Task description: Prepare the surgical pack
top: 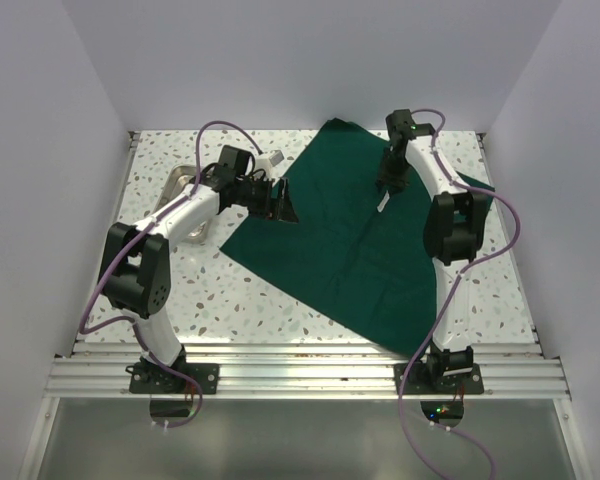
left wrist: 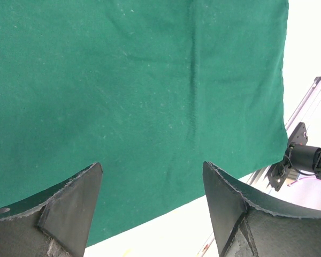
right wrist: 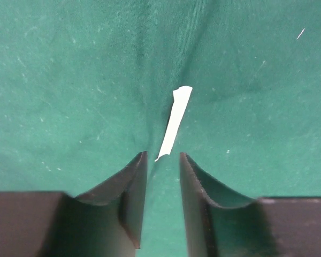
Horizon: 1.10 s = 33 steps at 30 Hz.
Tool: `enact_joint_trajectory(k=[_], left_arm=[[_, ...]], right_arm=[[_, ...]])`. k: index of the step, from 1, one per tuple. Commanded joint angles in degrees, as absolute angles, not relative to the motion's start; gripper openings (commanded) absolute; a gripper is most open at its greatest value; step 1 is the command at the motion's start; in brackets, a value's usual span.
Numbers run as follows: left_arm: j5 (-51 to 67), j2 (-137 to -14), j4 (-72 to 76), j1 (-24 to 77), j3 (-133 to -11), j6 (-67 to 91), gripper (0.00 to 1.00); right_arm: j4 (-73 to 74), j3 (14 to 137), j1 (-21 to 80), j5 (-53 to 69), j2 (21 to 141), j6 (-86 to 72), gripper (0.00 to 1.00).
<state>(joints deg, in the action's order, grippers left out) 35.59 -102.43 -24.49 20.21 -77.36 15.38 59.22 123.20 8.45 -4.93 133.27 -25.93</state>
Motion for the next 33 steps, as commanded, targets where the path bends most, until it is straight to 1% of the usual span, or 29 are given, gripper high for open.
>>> enact_joint_trajectory(k=[1, 4, 19, 25, 33], left_arm=[[36.7, -100.5, -23.9, 19.6, -78.5, 13.9, 0.8], [36.8, -100.6, -24.0, 19.5, -78.5, 13.9, 0.8], [36.9, -101.3, -24.3, 19.2, -78.8, 13.7, 0.8], [36.9, -101.3, -24.3, 19.1, -78.7, 13.7, 0.8], [37.1, -101.2, -24.3, 18.9, -78.2, 13.6, 0.8]], right_arm=[[61.0, 127.1, 8.2, -4.8, 133.8, -25.7, 0.39], [61.1, 127.2, 8.1, -5.0, 135.3, -26.1, 0.39], [58.5, 123.9, 8.1, -6.2, 137.3, -25.8, 0.26], [57.9, 123.0, 8.1, -6.3, 138.3, -25.8, 0.24], [57.9, 122.1, 8.0, -7.6, 139.3, -26.0, 0.17]])
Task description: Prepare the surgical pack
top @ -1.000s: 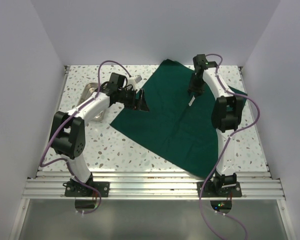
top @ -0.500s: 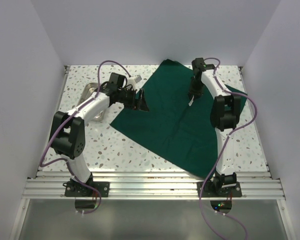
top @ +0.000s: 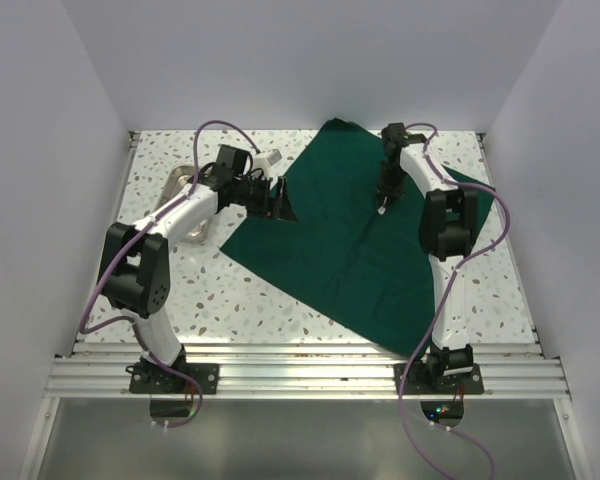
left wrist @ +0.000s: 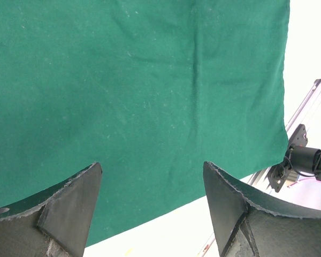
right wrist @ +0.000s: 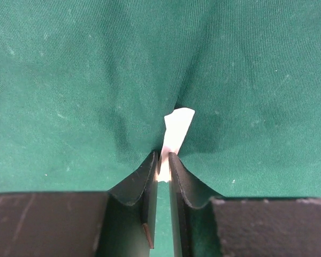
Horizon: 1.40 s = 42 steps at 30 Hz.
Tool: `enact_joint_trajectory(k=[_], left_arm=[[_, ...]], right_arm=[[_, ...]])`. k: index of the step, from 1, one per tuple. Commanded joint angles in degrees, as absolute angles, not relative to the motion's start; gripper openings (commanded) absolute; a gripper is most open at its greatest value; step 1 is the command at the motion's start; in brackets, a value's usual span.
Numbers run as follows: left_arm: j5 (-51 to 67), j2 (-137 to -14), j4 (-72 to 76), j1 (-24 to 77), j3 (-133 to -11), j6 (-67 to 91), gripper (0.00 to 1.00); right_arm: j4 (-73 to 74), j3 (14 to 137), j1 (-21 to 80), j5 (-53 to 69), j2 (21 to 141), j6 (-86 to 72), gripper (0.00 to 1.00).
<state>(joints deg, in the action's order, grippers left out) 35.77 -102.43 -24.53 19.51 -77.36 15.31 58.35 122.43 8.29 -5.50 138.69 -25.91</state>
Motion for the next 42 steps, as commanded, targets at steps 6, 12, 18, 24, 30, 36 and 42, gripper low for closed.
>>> enact_joint_trajectory(k=[6, 12, 18, 24, 30, 36, 42], left_arm=[[37.0, -100.9, -24.3, 18.8, -78.1, 13.6, 0.8], [36.8, -100.8, -24.4, 18.7, -78.0, 13.6, 0.81], [37.0, -100.7, -24.2, 18.7, -77.7, 13.8, 0.81], [36.8, -99.9, -24.1, 18.7, -77.3, 13.6, 0.82], [36.0, -99.8, -22.6, 19.5, -77.5, 14.5, 0.84], [33.5, -99.9, -19.9, 21.8, -79.1, 15.6, 0.84], [28.0, -99.9, -18.4, 25.2, -79.7, 14.2, 0.84]], right_arm=[[57.7, 120.9, 8.1, -7.6, 138.1, -25.9, 0.02], [59.9, 122.3, 8.1, -9.6, 135.4, -25.3, 0.0], [60.6, 121.7, 7.7, -9.5, 133.9, -25.3, 0.0], [61.3, 122.3, 7.6, -6.9, 131.0, -25.6, 0.0], [62.1, 120.5, 10.2, -0.2, 124.5, -31.7, 0.0], [60.6, 115.0, 17.6, 4.5, 118.1, -40.8, 0.0], [58.7, 111.0, 23.1, 10.8, 115.2, -51.5, 0.0]])
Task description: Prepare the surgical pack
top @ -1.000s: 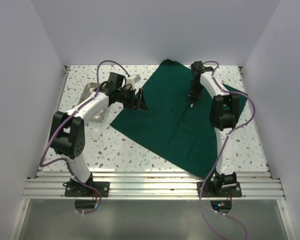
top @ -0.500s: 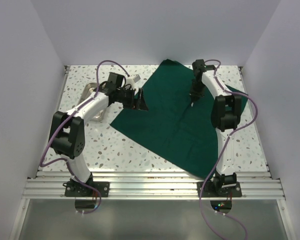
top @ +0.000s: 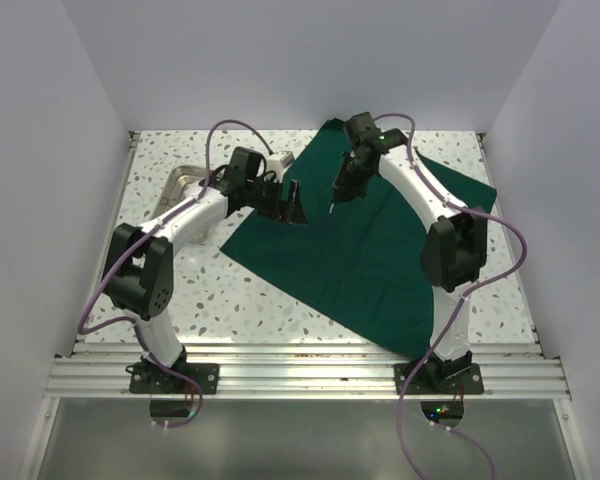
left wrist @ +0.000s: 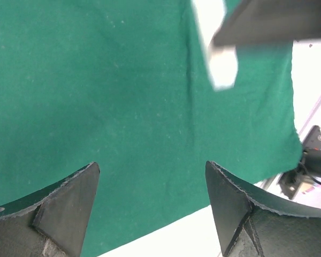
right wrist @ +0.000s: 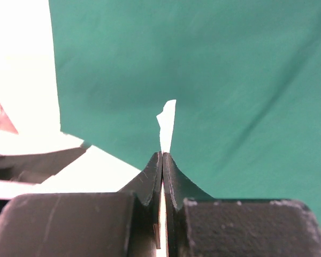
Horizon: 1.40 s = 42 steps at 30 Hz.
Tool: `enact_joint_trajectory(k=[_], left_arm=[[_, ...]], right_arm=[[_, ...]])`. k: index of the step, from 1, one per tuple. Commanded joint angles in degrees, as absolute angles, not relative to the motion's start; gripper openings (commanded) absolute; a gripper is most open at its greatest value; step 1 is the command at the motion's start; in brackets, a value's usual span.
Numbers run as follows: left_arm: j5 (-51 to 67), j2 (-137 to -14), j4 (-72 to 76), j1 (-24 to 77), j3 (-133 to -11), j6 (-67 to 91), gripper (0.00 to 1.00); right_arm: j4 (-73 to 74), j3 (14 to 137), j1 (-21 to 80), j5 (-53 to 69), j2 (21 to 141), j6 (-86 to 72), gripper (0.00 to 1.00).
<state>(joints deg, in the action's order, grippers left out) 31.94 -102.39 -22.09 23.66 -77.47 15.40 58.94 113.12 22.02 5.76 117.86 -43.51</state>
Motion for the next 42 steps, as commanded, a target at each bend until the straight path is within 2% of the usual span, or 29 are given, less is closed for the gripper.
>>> enact_joint_trajectory(k=[1, 6, 21, 27, 34, 42], left_arm=[[26.8, -99.7, -18.0, 26.3, -79.5, 13.9, 0.83], [19.3, -95.9, -15.2, 28.9, -76.8, 12.2, 0.82], [19.2, -95.4, -14.1, 33.0, -74.7, 11.1, 0.8], [19.4, -96.2, -14.2, 33.1, -75.1, 11.0, 0.74], [19.8, -97.4, -15.6, 33.2, -75.9, 10.0, 0.63], [20.5, -97.7, -16.5, 33.8, -75.7, 9.0, 0.71]], right_arm=[[58.8, 110.7, 23.6, 12.6, 114.9, -53.6, 0.0], [57.1, 105.9, 24.9, 14.3, 111.8, -59.0, 0.0], [56.8, 100.5, 25.3, 18.5, 108.5, -68.1, 0.0], [55.9, 99.5, 25.2, 20.0, 107.9, -69.5, 0.0], [55.5, 98.9, 25.2, 20.4, 107.7, -70.9, 0.0], [54.8, 98.3, 25.2, 21.2, 108.0, -72.2, 0.0]])
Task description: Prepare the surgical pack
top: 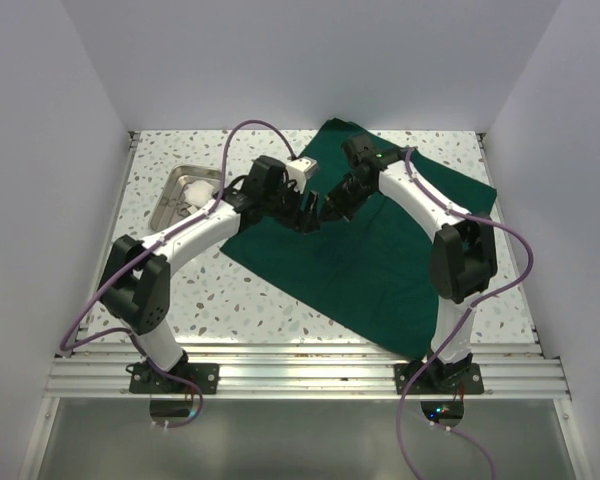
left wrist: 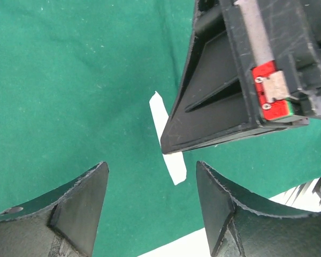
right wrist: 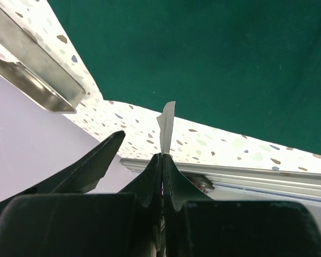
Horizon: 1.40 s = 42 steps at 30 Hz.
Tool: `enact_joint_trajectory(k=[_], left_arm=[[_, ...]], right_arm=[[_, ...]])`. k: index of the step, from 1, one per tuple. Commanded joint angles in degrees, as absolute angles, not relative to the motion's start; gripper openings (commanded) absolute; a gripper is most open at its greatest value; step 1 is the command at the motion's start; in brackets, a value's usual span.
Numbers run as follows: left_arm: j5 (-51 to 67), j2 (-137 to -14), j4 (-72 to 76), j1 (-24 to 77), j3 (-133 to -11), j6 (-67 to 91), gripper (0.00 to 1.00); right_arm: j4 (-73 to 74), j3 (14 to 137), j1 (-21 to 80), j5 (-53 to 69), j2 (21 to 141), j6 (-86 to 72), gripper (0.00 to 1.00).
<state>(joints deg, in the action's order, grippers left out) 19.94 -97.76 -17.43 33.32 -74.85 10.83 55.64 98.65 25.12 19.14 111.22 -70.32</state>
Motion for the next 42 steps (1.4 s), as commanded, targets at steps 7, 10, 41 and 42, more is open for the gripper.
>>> enact_joint_trajectory(k=[7, 10, 41, 42], left_arm=[[19.5, -99.7, -17.6, 33.8, -77.6, 8.4, 0.58], [19.4, -100.5, -18.1, 33.8, -78.3, 8.3, 0.48], [17.5, -91.4, -20.5, 12.2, -69.3, 14.5, 0.0], [17.2, -91.5, -22.7, 9.9, -69.6, 14.8, 0.0]], right_arm=[[54.1, 98.4, 25.4, 22.1, 108.0, -72.6, 0.0], [53.7, 98.4, 25.7, 22.7, 108.2, -72.8, 0.0], [65.7, 117.6, 22.4, 13.5, 113.7, -46.4, 0.82], [66.6, 118.5, 22.1, 13.4, 114.3, -44.8, 0.82]])
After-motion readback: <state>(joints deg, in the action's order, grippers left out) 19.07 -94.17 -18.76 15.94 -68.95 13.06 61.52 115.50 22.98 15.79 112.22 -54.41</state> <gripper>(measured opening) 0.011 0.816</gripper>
